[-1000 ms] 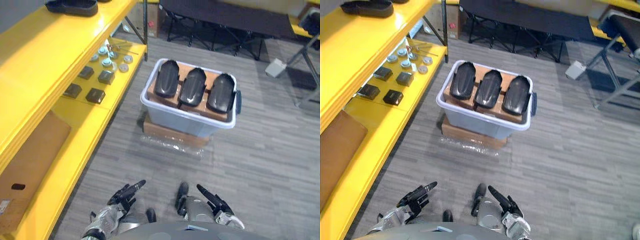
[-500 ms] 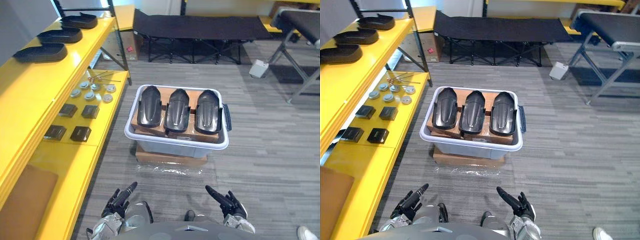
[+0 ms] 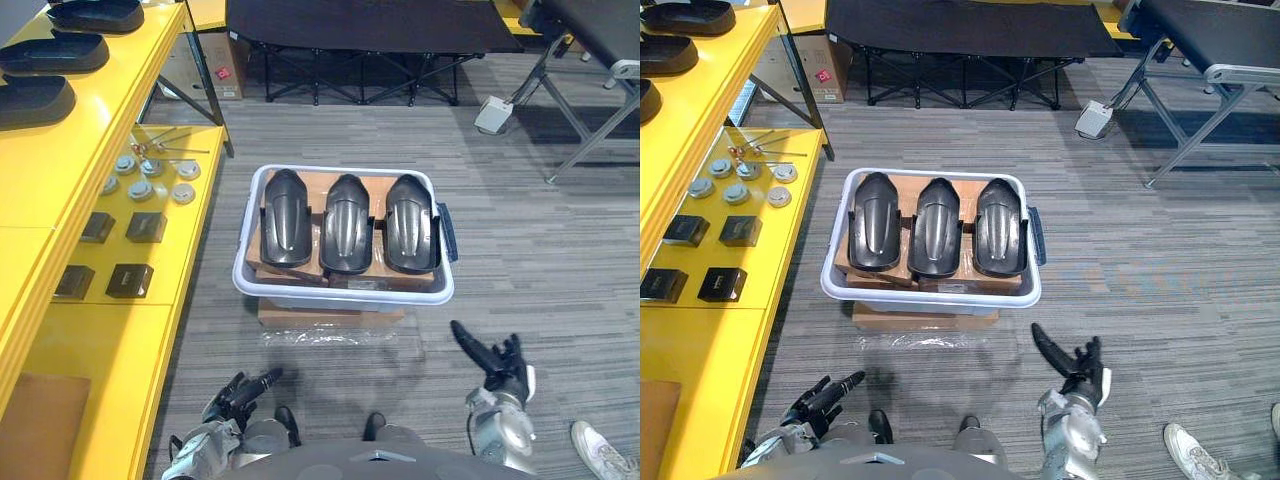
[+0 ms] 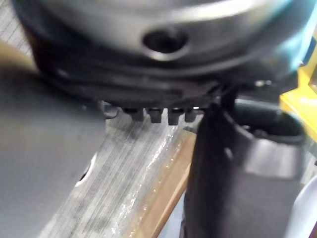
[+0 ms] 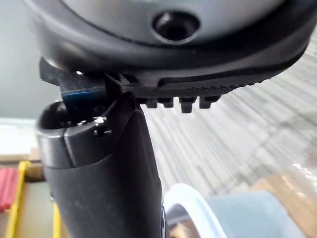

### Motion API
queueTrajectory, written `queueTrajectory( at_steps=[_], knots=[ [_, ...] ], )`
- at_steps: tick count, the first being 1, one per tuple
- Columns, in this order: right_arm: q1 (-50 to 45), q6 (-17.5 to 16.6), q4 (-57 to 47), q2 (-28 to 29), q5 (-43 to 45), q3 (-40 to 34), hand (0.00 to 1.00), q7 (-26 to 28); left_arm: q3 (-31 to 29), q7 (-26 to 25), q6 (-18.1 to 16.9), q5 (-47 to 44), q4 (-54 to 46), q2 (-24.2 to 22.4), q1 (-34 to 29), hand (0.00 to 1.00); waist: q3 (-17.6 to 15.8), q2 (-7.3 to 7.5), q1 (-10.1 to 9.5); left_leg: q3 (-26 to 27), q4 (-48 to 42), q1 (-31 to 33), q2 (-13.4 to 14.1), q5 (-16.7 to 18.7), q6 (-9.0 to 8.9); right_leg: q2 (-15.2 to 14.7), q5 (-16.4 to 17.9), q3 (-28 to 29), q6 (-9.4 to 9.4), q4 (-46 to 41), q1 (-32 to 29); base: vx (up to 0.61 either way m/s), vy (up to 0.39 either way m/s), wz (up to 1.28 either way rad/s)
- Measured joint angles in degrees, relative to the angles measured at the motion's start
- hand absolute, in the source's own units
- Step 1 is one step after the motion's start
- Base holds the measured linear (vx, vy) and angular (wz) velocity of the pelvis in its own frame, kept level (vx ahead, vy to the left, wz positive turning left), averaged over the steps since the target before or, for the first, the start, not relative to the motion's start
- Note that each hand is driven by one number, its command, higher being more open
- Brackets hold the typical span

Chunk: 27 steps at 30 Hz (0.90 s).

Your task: Walk over and take three plastic housings, then place them on the shelf

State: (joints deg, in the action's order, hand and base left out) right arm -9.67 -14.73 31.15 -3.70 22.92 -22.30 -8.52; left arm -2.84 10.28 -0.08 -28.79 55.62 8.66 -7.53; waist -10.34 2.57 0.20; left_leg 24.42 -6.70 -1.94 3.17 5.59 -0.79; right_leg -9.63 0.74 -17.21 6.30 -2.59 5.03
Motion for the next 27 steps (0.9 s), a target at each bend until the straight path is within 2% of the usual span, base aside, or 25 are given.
queueTrajectory(
  at_steps=[4,7,10,12,14,17,19,22,27],
  knots=[
    [2.1,1.3,-3.0,-4.3,0.4,-2.9,1.0,1.1,-1.0,0.4,0.1,2.4,0.0,0.5,-0.7,1.0,-0.1,0.39,0.12,0.5,0.2,0.7,0.0,-0.1,-0.04,-0.1,-0.1,0.0,0.03,-0.6,-1.4,-0.09,0.005,-0.12],
    [6.4,4.3,-3.6,-8.4,0.5,-4.0,1.0,1.7,-2.5,1.8,0.2,2.4,0.0,1.3,-0.8,1.0,-0.8,1.04,0.12,-0.1,-0.1,4.4,-0.2,-0.6,0.82,-0.3,-0.1,-0.3,0.06,-1.3,-5.4,-0.13,-0.004,0.0],
    [12.3,7.0,-1.5,-13.6,1.0,-4.2,1.0,1.6,-2.5,2.4,0.2,2.4,-0.1,2.0,-1.5,1.0,-2.8,0.79,-0.01,-1.8,-0.7,6.7,-0.5,-0.9,1.31,-0.6,-0.3,-1.7,-0.27,-1.5,-6.8,-0.18,-0.002,0.2],
    [17.0,8.0,1.6,-17.2,1.3,-4.2,1.0,1.5,-2.4,3.0,0.3,2.5,-0.2,1.9,-1.8,1.0,-4.0,0.03,-0.01,-2.9,-3.2,9.9,-0.3,-0.4,1.75,-1.0,-0.2,-3.3,-0.41,-2.0,-8.5,-0.19,0.023,0.31],
    [24.3,9.6,8.9,-24.0,3.5,-4.2,1.0,1.5,-2.4,4.1,0.0,2.3,-2.3,1.0,-1.6,1.0,-6.9,-2.32,-0.23,-4.7,-9.8,15.7,0.9,1.2,2.89,-1.3,-0.1,-4.8,-0.59,-4.4,-11.4,-0.2,0.068,0.4],
    [30.9,10.7,17.7,-29.3,5.6,-4.0,1.0,2.2,-1.4,5.0,-1.1,2.3,-2.9,1.0,0.5,1.0,-9.8,-4.69,-1.68,-6.6,-16.5,20.1,2.4,3.7,3.85,-1.2,0.3,-6.2,-1.02,-7.5,-13.1,-0.16,0.084,0.23],
    [34.3,10.7,20.4,-30.7,5.6,-3.9,1.0,3.5,-1.3,5.2,-1.8,2.1,-3.3,1.1,1.3,1.0,-11.4,-5.4,-1.7,-7.2,-18.8,22.1,2.6,4.5,4.29,-1.7,0.8,-6.3,-1.1,-10.1,-14.9,-0.12,0.108,0.12],
    [37.7,10.7,21.9,-33.5,5.5,-2.7,1.0,3.6,-0.8,5.3,-2.6,1.7,-3.5,1.9,3.2,1.0,-14.2,-5.44,-1.78,-7.8,-20.6,24.9,2.0,4.8,4.57,-3.3,1.5,-6.6,-1.08,-13.9,-18.1,-0.09,0.082,0.14],
    [43.4,11.9,26.3,-38.3,4.3,1.1,1.0,3.0,0.9,5.2,-2.7,0.5,-3.4,2.1,5.0,1.0,-15.8,-6.07,-1.85,-8.4,-21.1,26.7,0.1,4.3,5.3,-6.0,2.9,-6.9,-0.77,-18.3,-20.9,-0.05,0.052,0.14]
  ],
)
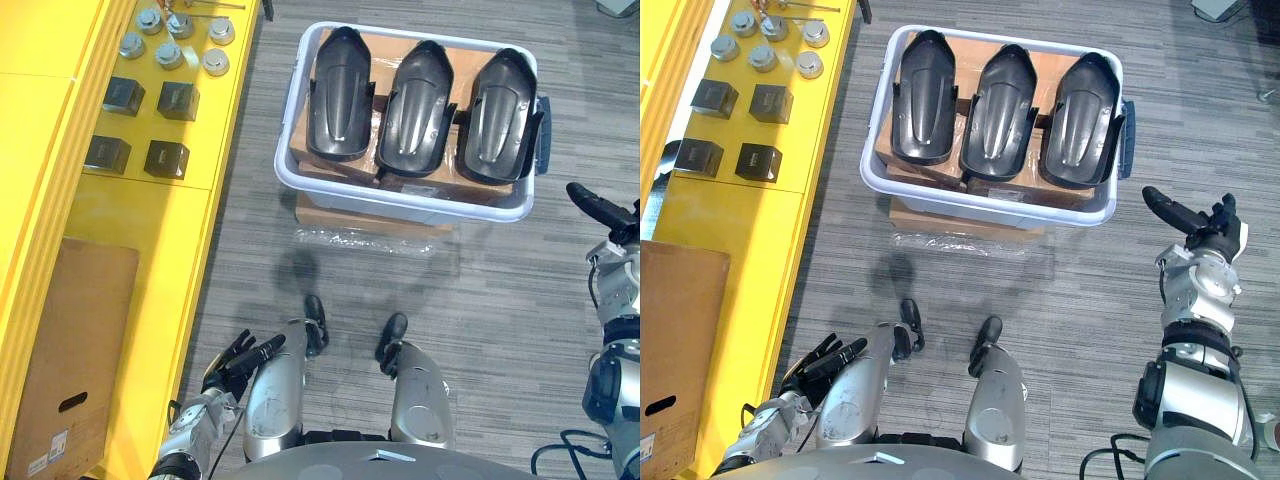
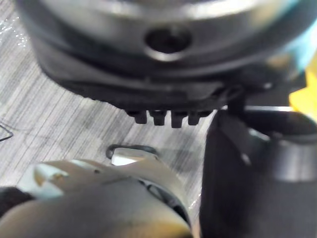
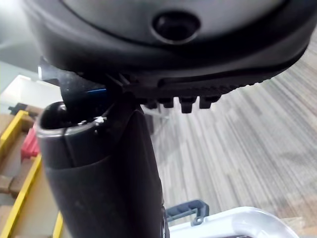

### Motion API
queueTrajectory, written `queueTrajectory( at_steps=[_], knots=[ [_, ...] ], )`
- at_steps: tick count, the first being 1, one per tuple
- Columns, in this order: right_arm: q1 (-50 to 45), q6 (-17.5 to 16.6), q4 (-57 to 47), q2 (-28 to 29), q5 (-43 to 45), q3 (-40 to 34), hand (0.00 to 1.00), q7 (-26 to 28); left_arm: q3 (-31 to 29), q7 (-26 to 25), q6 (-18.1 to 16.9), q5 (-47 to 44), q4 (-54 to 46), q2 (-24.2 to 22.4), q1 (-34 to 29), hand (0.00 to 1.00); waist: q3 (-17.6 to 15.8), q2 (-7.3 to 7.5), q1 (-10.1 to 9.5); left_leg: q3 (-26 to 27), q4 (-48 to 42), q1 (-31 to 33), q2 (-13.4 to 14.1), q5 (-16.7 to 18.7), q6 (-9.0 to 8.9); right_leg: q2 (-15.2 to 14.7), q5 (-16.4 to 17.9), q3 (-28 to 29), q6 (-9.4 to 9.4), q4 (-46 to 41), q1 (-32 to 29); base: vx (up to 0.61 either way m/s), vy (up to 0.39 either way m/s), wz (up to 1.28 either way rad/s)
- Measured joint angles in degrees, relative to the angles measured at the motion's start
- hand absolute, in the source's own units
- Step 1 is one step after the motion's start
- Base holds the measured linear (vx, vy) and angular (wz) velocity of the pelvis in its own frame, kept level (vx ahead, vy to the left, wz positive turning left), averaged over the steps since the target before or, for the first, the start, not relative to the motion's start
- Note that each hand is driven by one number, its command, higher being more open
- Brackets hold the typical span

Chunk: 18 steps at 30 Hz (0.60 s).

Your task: Walk over and take three plastic housings, then place them on the shelf

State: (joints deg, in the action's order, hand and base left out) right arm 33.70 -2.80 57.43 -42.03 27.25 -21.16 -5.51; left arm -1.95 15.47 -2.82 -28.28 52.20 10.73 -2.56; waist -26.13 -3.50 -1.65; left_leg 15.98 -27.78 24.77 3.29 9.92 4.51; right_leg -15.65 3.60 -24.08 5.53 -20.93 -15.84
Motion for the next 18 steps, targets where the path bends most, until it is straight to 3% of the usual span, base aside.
queueTrajectory(
  at_steps=[6,9,18],
  knots=[
    [7.1,1.0,1.6,-4.8,-2.3,7.2,1.0,-1.3,1.8,0.0,-0.1,-1.3,0.0,-0.3,1.4,1.0,-1.3,-1.7,-0.41,-0.1,-0.1,2.6,-1.2,-0.8,0.56,-2.2,1.8,0.1,0.02,-4.5,-4.1,-0.03,-0.016,0.09],
    [10.9,1.3,2.9,-6.2,-2.3,9.6,1.0,-2.9,2.4,0.0,-0.2,-2.4,0.0,-0.6,1.7,1.0,-1.7,-2.3,-0.78,-0.6,-0.9,3.1,-1.5,-1.5,1.65,-2.9,3.4,0.0,-0.28,-7.1,-5.1,0.01,-0.062,0.12],
    [19.2,5.3,3.1,-11.0,-2.1,16.3,1.0,-5.1,3.4,0.8,-1.2,-3.7,0.0,-1.2,2.3,1.0,-2.4,-3.74,-1.65,-1.6,-3.0,5.7,-1.6,-1.6,1.52,-4.3,6.6,0.0,-0.95,-12.1,-8.2,0.0,-0.042,0.07]
  ],
)
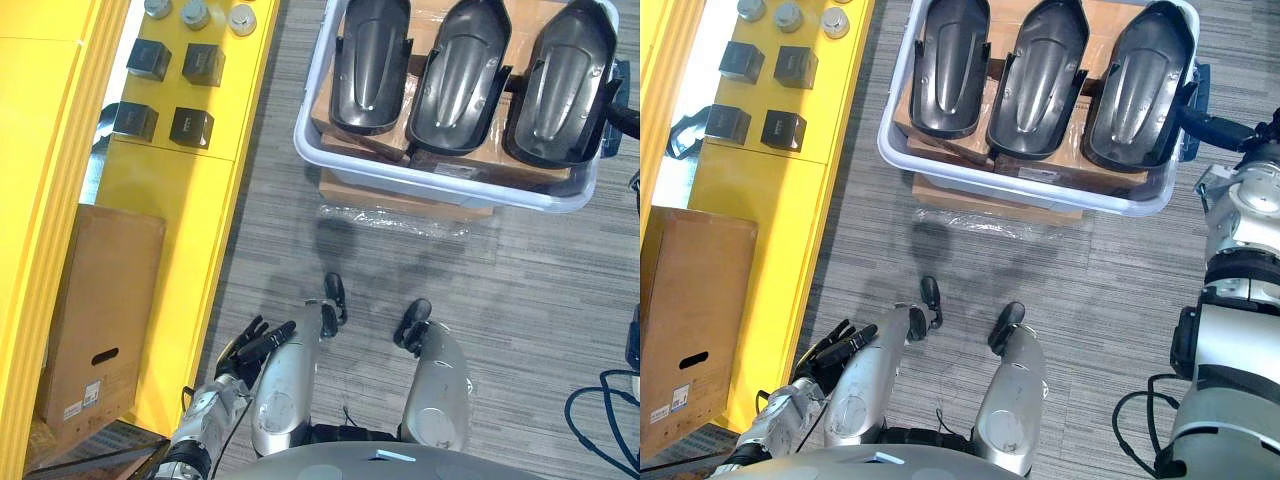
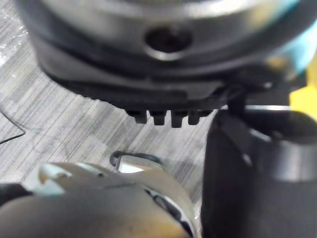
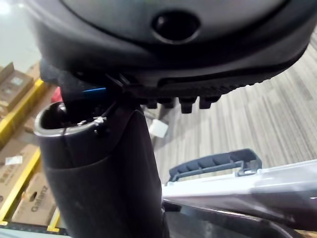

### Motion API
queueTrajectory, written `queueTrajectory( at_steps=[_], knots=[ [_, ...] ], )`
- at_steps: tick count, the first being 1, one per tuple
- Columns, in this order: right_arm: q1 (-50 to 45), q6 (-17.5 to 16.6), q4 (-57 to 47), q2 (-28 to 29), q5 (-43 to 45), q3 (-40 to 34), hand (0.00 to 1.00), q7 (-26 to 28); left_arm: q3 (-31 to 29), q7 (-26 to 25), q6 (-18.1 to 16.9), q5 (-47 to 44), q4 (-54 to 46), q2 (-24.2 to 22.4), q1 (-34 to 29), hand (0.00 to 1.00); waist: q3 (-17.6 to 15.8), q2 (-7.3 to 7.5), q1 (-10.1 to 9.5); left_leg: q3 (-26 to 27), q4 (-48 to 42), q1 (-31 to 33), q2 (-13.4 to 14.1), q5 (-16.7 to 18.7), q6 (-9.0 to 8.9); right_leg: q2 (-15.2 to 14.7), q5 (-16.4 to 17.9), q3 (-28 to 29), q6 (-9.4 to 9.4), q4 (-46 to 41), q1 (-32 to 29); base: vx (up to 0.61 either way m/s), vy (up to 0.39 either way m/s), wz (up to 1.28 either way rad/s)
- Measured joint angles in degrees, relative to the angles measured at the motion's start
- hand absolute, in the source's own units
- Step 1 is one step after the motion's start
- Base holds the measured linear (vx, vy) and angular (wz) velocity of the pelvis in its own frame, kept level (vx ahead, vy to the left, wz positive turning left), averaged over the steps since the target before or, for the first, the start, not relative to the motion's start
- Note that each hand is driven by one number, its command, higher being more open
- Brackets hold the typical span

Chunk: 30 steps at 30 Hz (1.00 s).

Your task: Walk over and take three plastic housings, then place them on the shelf

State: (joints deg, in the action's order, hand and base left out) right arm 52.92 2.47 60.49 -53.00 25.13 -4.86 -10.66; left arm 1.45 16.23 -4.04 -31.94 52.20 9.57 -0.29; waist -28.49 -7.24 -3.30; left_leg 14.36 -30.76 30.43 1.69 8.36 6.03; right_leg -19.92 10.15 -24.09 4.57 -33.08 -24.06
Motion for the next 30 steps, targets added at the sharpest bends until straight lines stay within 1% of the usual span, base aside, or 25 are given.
queueTrajectory(
  at_steps=[1,4,8,10,11,12,13,14,16,19,20,24,27,30],
  knots=[
    [0.7,1.0,0.1,-0.9,0.0,1.2,1.0,0.0,0.4,0.3,-0.1,-0.2,0.0,0.0,0.1,1.0,-0.2,-0.47,-0.14,-0.1,0.1,0.4,0.0,0.0,-0.02,0.0,0.1,-0.1,0.0,-0.1,-0.4,0.0,0.0,0.0],
    [2.5,3.1,1.9,-1.3,-0.1,2.4,1.0,0.0,0.9,0.6,-0.1,-1.7,0.0,-0.2,0.2,1.0,-0.2,-0.77,-0.85,-0.1,0.1,1.5,0.0,-0.1,-0.11,-0.1,0.2,0.0,-0.28,-0.9,-1.9,-0.01,-0.008,0.0],
    [4.6,7.8,4.9,-1.3,-0.8,4.6,1.0,0.1,1.9,1.0,-0.8,-2.4,0.0,-0.9,0.6,1.0,-0.7,-2.28,-1.75,-0.2,0.8,2.5,-0.2,-0.9,-0.03,-0.4,0.3,-0.3,-0.4,-1.0,-2.9,-0.01,-0.019,0.05],
    [5.1,8.6,5.2,-1.3,-1.8,4.7,1.0,0.2,2.4,1.3,-0.8,-3.6,0.0,-1.0,0.7,1.0,-0.7,-2.72,-1.85,-0.4,1.1,3.4,-0.4,-1.4,-0.05,-0.6,0.3,-0.6,-0.43,-1.2,-3.9,0.0,-0.017,0.09],
    [6.0,8.8,6.1,-1.5,-1.8,4.4,1.0,0.8,2.5,1.5,-0.8,-4.0,0.0,-1.2,0.7,1.0,-0.9,-3.16,-1.83,-0.6,1.0,3.8,-0.5,-1.5,-0.01,-0.8,0.4,-0.7,-0.57,-1.7,-4.3,0.0,-0.019,0.08],
    [6.6,9.1,6.4,-1.6,-1.8,4.5,1.0,1.2,2.5,1.5,-0.9,-4.1,0.0,-1.4,0.7,1.0,-0.8,-3.2,-1.91,-0.6,0.9,4.0,-0.6,-1.5,0.0,-0.9,0.5,-0.7,-0.67,-1.9,-4.6,0.0,-0.022,0.04],
    [7.2,9.5,6.4,-2.3,-1.9,5.2,0.0,2.5,2.6,1.6,-0.9,-4.2,0.0,-1.4,0.9,1.0,-0.8,-3.28,-2.33,-0.6,0.9,4.3,-0.6,-1.6,-0.06,-1.0,0.6,-0.7,-0.86,-2.2,-5.0,0.0,0.0,0.0],
    [7.2,9.5,6.4,-3.3,-2.4,5.9,0.0,3.7,2.6,1.7,-0.9,-4.2,0.0,-1.5,1.1,1.0,-0.8,-3.31,-2.8,-0.8,0.9,4.7,-0.6,-1.7,-0.17,-1.1,0.8,-0.7,-1.05,-2.7,-5.4,0.0,-0.03,0.04],
    [7.9,9.6,6.6,-4.5,-3.9,6.7,0.0,5.0,2.6,2.1,-1.0,-4.5,0.0,-1.5,1.1,1.0,-0.8,-3.32,-2.98,-1.4,0.7,5.6,-0.7,-1.9,-0.36,-1.3,1.2,-1.2,-1.3,-3.3,-6.1,-0.02,-0.035,0.14],
    [8.7,9.5,7.4,-7.0,-4.8,7.2,0.0,4.8,2.5,2.6,-1.1,-5.9,0.0,-1.7,1.2,1.0,-0.6,-3.54,-3.01,-2.3,-0.2,7.4,-0.8,-1.9,-0.62,-1.7,1.9,-2.1,-1.74,-4.7,-7.4,-0.03,-0.03,0.15],
    [8.6,9.6,7.6,-8.0,-6.9,7.9,0.0,4.2,2.4,2.7,-1.1,-5.9,0.0,-1.7,1.2,1.0,-0.6,-3.54,-3.02,-2.6,-0.5,7.9,-0.8,-1.7,-0.96,-1.8,2.0,-2.2,-1.86,-5.0,-7.8,-0.04,-0.024,0.09],
    [7.9,9.4,7.6,-8.9,-10.8,9.9,0.0,3.1,1.9,2.9,-1.1,-5.9,0.0,-1.8,1.2,1.0,-0.6,-3.55,-3.19,-2.7,-1.2,8.2,0.1,-1.6,-1.19,-1.1,2.2,-2.3,-2.19,-5.3,-7.8,-0.02,-0.026,-0.02],
    [7.0,8.4,7.5,-9.0,-11.3,9.9,0.0,4.0,1.7,2.9,-1.2,-5.9,0.0,-1.8,1.2,1.0,-0.6,-3.57,-3.33,-3.0,-1.8,7.9,0.9,-1.7,-1.22,-0.2,2.4,-2.6,-2.56,-5.2,-7.0,0.0,-0.039,-0.04],
    [5.7,8.3,7.5,-8.1,-11.9,9.7,0.0,4.1,1.7,2.7,-1.1,-5.9,0.2,-2.0,1.3,1.0,-0.6,-3.56,-3.33,-3.5,-1.6,6.6,1.1,-1.9,-1.52,0.2,2.6,-3.1,-2.77,-4.7,-5.4,0.01,-0.046,0.03]
  ],
)
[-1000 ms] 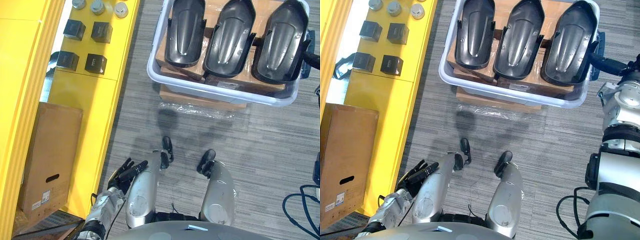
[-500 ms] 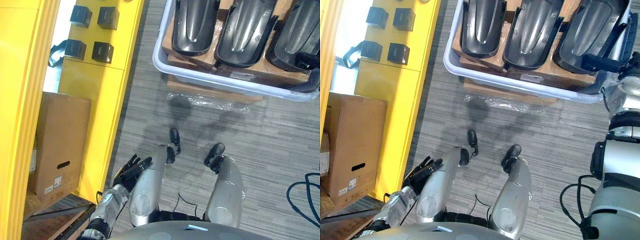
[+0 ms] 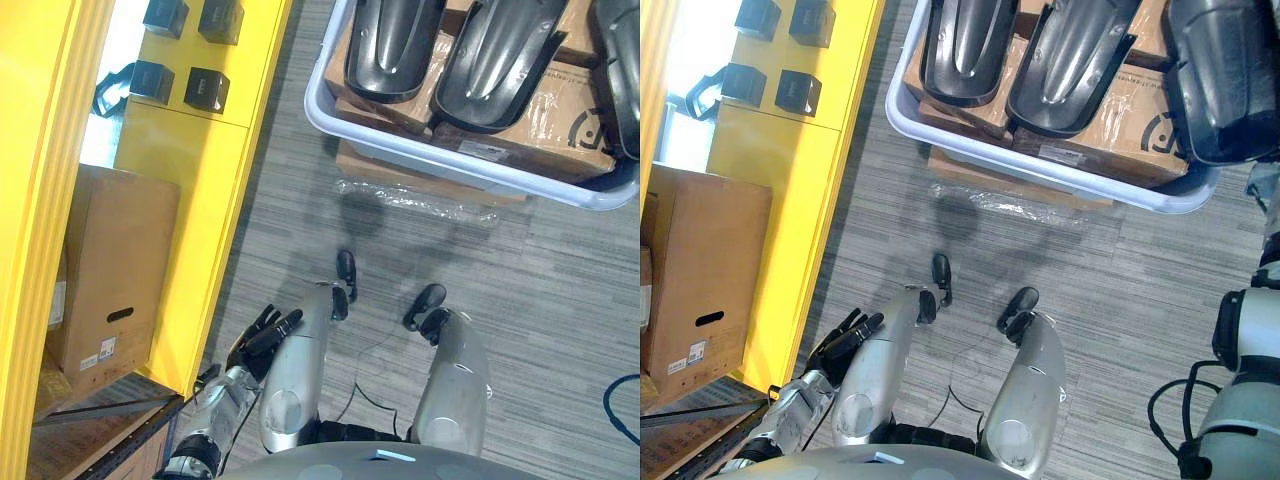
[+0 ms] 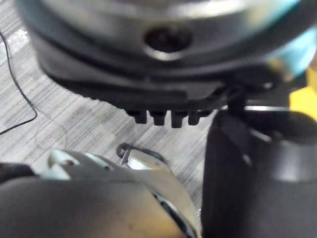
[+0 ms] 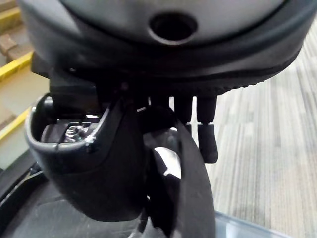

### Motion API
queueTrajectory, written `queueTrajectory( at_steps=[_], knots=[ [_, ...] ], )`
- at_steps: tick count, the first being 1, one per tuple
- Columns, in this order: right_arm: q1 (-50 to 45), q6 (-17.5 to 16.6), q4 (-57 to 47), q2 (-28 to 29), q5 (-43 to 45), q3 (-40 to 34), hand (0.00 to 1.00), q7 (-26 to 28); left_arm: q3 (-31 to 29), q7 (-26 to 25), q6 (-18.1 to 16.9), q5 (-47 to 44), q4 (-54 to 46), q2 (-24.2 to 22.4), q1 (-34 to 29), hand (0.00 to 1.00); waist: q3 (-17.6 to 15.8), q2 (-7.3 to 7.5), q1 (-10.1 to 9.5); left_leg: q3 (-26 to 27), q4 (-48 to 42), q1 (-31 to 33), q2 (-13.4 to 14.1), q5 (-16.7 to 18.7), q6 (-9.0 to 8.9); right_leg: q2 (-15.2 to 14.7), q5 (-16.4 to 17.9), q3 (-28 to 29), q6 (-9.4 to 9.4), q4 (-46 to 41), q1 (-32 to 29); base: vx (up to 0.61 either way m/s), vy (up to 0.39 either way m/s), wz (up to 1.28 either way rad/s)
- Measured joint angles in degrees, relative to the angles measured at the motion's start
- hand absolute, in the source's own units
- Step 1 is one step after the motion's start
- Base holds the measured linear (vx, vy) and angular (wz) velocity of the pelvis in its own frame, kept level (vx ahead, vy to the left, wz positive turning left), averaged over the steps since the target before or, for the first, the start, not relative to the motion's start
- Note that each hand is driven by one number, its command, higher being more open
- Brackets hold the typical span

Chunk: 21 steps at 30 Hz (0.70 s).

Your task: Walk over and take three plastic housings, then place them on the shelf

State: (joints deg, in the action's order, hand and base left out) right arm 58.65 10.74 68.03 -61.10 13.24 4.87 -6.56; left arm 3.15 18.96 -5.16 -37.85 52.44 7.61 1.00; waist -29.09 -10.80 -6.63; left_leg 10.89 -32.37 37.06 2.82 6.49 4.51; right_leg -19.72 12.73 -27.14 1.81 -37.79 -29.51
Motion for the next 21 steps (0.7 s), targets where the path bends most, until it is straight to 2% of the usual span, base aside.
queueTrajectory(
  at_steps=[7,9,12,16,17,19,20,21],
  knots=[
    [-2.4,0.9,0.2,1.5,-1.8,-1.5,0.0,1.7,0.3,-0.2,0.5,1.5,0.3,0.0,-0.3,1.0,-0.1,0.18,0.59,-0.3,4.5,-6.7,-0.2,-1.1,-0.57,1.3,-0.4,-1.2,0.59,4.3,7.0,0.01,-0.015,0.04],
    [-3.3,0.8,0.2,2.9,-3.1,-3.1,0.0,1.5,0.1,-0.3,0.4,2.6,-0.5,0.1,-1.2,1.0,-0.2,0.65,0.81,-0.3,6.2,-9.2,-0.3,-1.6,-0.8,1.9,-0.7,-1.3,0.93,6.1,9.3,0.05,-0.017,0.01],
    [-6.0,0.4,-1.0,5.1,-3.9,-6.4,0.0,1.4,-1.1,-1.3,0.6,4.1,-2.4,0.1,-3.3,1.0,-0.3,2.08,1.56,-0.3,9.1,-13.8,-0.4,-2.4,-1.2,2.6,-1.2,-2.4,1.17,8.9,14.1,0.09,-0.034,0.06],
    [-10.0,-2.6,-5.5,6.7,-6.2,-9.2,0.0,-0.8,-2.2,-1.7,0.6,5.4,-3.6,0.7,-6.0,1.0,0.6,4.58,2.25,0.0,14.0,-19.5,-0.4,-3.3,-2.01,4.5,-2.6,-2.8,1.58,14.3,19.5,0.1,-0.031,-0.04],
    [-12.2,-3.9,-8.9,7.7,-6.2,-11.4,0.0,-2.4,-3.1,-2.2,0.6,7.0,-3.5,1.0,-6.3,1.0,1.4,5.77,2.45,0.3,16.4,-21.4,-0.4,-3.9,-2.35,5.5,-3.5,-2.8,1.69,17.0,21.3,0.11,-0.022,-0.13],
    [-14.0,-4.6,-12.2,9.0,-6.3,-13.0,0.0,-4.2,-3.5,-2.5,0.6,7.5,-3.5,1.4,-6.9,1.0,2.9,7.11,2.67,0.6,18.5,-22.9,-0.3,-4.5,-2.56,6.4,-4.5,-2.8,1.88,19.7,22.8,0.12,-0.024,-0.12],
    [-16.4,-6.2,-15.5,9.9,-6.3,-13.7,0.0,-5.9,-3.8,-2.5,0.5,8.9,-3.6,1.8,-7.6,1.0,4.3,8.31,3.23,1.1,19.9,-24.3,-0.3,-5.6,-3.24,6.9,-5.7,-2.8,2.2,22.1,24.4,0.14,-0.019,-0.09],
    [-17.6,-6.7,-17.2,10.0,-6.3,-13.7,0.0,-6.2,-3.9,-2.5,0.4,9.1,-3.7,1.9,-8.0,1.0,5.0,8.69,3.47,1.2,20.3,-24.8,-0.4,-5.6,-3.32,7.1,-6.0,-2.9,2.41,23.2,25.1,0.17,-0.01,-0.07]
  ],
)
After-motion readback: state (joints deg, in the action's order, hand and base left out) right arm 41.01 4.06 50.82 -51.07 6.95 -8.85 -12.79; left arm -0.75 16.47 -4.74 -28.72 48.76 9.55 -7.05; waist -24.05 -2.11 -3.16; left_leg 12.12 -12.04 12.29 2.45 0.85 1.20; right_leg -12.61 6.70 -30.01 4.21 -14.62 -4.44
